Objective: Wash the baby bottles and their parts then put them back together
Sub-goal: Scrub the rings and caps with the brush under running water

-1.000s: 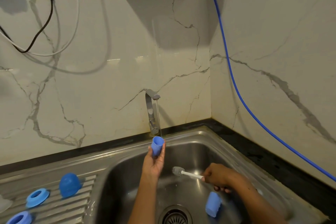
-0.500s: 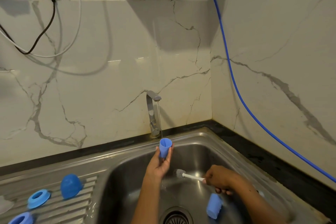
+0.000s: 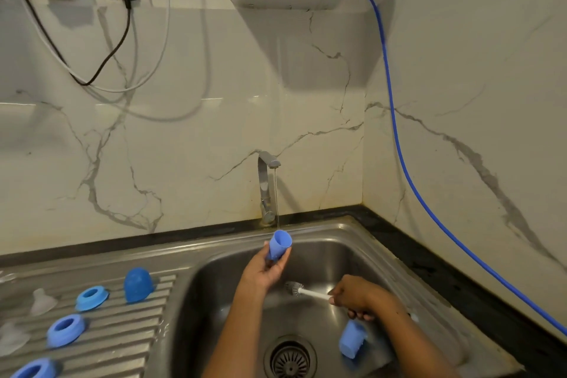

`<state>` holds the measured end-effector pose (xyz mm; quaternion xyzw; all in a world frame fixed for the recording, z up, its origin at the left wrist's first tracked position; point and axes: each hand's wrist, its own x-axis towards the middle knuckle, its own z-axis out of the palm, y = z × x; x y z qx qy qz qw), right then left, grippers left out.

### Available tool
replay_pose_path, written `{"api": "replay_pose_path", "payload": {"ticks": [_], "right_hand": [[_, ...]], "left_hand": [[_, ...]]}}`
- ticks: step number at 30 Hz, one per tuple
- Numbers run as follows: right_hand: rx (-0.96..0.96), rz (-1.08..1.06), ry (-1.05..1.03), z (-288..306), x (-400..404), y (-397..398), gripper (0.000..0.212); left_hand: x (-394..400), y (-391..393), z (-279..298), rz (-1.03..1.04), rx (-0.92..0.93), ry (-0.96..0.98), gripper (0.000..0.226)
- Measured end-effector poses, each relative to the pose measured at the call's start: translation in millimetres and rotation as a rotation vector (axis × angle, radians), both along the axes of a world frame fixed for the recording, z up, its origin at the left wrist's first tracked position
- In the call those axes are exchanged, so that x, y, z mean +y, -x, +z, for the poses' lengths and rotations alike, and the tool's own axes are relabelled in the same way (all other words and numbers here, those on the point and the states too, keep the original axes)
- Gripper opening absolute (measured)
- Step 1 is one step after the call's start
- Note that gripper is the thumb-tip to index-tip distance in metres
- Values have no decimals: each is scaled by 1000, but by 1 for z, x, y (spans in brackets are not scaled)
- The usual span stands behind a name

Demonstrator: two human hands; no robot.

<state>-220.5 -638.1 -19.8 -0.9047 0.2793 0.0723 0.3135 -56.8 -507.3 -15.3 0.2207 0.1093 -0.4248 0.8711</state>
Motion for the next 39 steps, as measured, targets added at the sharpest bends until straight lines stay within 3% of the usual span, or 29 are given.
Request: {"api": "replay_pose_path", "payload": {"ticks": [5, 8, 17, 23, 36, 38, 39], "right_hand": [[6, 43, 12, 4, -1, 7, 21], [16, 60, 11, 5, 0, 9, 17], [19, 112, -6, -4, 3, 4, 26], [12, 138, -16, -4, 5, -3, 25], [3, 191, 15, -9, 13, -12, 29], [5, 219, 21, -10, 17, -12, 29], [8, 236, 29, -10, 19, -13, 29]], "left_hand": [[31, 12, 12, 44, -232, -202, 34], [60, 15, 7, 67, -385, -321, 39], [101, 14, -9, 285, -942, -671, 22], [97, 9, -13, 325, -1270, -1010, 40], [100, 12, 5, 188, -1141, -878, 40], [100, 13, 13, 140, -1085, -770, 31], [101, 11, 18, 101, -1002, -629, 23]]}}
